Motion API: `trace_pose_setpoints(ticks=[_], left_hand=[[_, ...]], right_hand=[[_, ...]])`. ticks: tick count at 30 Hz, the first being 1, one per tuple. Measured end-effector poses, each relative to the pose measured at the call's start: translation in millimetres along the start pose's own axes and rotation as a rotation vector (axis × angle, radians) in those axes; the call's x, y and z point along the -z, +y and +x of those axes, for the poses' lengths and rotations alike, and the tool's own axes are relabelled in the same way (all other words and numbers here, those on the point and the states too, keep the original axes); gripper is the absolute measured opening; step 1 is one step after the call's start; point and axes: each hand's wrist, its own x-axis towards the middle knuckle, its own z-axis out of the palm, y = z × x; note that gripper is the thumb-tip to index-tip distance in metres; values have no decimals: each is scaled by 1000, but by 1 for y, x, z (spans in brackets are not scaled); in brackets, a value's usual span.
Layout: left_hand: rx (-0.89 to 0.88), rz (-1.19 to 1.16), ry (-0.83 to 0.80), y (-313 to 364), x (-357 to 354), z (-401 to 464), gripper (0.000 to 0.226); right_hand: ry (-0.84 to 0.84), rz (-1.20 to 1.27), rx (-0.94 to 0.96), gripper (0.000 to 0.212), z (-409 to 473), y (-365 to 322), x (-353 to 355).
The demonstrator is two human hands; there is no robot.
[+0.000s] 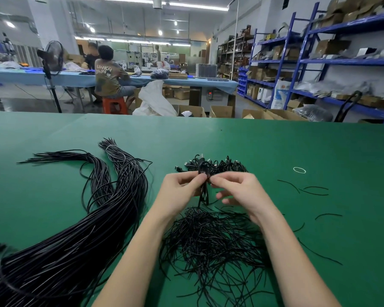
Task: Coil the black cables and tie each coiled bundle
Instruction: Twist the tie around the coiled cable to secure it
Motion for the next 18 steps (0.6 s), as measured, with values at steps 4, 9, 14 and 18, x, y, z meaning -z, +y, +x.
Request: trace_pose_setpoints(ticks=[4, 9, 14, 18], left_hand=[[217, -306, -7, -1, 1, 1, 21], [252, -341, 11, -1, 0, 1, 22], [165, -270, 44, -3, -2, 2, 19], [123, -195, -5, -5, -1, 3, 24]], right_hand=[[22, -398, 354, 19, -2, 0, 11], [162, -558, 529, 17, 1, 6, 4], [197, -384, 361, 17, 4, 18, -15], [-87, 428, -246, 11, 1, 7, -18]])
